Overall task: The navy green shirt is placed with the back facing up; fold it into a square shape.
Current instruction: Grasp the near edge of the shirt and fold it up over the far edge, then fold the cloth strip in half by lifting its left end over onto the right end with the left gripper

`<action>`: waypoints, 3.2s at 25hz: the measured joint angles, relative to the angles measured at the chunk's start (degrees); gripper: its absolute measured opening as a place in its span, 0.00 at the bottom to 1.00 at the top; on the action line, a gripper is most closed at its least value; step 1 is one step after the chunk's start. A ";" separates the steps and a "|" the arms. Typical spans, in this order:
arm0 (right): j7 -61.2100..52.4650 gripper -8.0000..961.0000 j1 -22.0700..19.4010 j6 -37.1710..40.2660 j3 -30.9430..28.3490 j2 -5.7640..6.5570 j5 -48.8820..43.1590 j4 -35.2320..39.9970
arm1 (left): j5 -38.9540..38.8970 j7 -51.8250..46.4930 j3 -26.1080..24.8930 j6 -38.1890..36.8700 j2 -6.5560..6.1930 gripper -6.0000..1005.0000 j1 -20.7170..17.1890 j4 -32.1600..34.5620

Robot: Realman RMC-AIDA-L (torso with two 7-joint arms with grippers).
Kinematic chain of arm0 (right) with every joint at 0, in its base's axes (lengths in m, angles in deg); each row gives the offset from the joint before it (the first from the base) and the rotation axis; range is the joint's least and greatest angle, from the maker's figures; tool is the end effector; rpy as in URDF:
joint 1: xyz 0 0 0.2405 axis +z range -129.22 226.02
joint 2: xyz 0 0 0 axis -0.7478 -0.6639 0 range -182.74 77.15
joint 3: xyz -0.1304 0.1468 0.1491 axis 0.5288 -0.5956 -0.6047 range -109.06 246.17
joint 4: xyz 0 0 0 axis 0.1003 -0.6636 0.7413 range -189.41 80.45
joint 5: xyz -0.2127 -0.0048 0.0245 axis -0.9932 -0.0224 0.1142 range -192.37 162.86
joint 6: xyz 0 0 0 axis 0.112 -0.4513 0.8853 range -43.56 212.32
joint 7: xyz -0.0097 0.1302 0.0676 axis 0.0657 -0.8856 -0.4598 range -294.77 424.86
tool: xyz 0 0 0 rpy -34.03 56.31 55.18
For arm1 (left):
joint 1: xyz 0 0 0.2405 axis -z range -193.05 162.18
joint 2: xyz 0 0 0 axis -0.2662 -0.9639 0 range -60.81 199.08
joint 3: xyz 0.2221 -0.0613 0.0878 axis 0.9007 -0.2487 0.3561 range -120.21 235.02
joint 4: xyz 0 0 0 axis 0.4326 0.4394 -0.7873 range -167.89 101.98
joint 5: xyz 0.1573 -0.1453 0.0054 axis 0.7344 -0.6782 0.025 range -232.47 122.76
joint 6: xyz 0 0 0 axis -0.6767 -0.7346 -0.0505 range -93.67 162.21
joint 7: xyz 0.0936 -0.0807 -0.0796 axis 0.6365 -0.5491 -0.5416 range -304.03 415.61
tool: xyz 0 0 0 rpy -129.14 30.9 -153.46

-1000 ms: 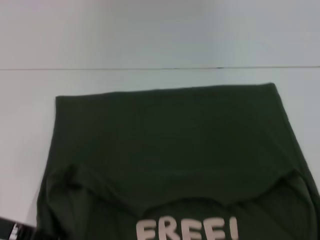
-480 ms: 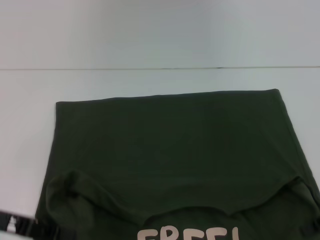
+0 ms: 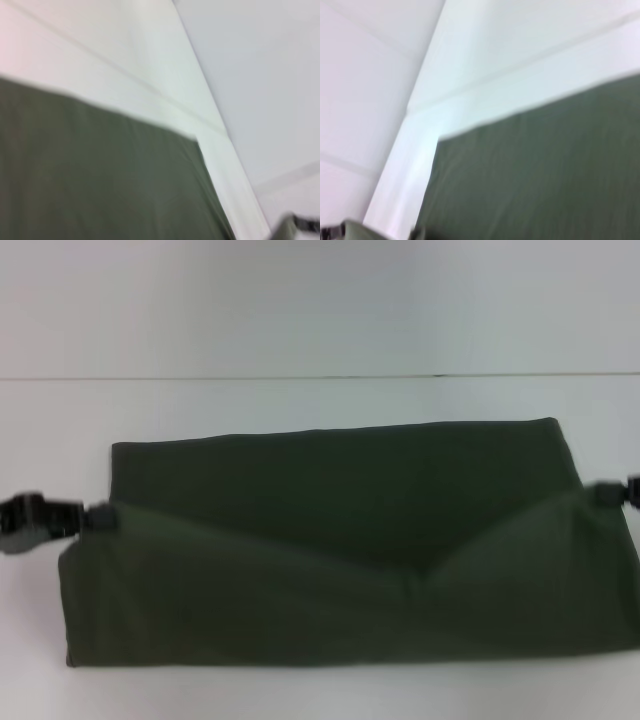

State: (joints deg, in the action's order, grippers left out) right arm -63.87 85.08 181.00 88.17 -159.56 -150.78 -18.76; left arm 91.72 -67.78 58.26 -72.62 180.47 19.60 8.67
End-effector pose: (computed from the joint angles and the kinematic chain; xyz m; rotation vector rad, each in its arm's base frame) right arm 0.2950 0.3512 0.0998 -2.2896 1.7674 0.6062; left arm -0.3081 0.3111 0.0991 -2.2568 -1.8039 -0.7687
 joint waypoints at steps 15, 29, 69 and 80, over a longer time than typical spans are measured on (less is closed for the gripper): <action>15.78 0.04 2.44 -28.90 0.46 -10.86 11.50 -5.03 | -13.86 7.13 2.33 29.43 4.39 0.04 0.36 -9.40; 24.08 0.04 5.01 -35.53 0.43 -12.80 20.99 -7.53 | -24.30 14.71 5.25 42.28 6.63 0.04 2.43 -10.14; 36.65 0.04 3.85 -51.68 1.51 -13.17 29.80 -15.22 | -39.02 40.44 6.36 64.53 12.11 0.06 9.52 -18.45; 44.94 0.32 3.76 -52.16 1.84 -13.30 37.09 -18.64 | -54.27 56.15 6.60 66.42 12.59 0.26 9.82 -24.04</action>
State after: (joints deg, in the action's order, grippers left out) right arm -18.93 88.83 128.84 90.00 -172.85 -113.69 -37.40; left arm 37.45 -11.63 64.85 -6.20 193.06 29.42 -15.38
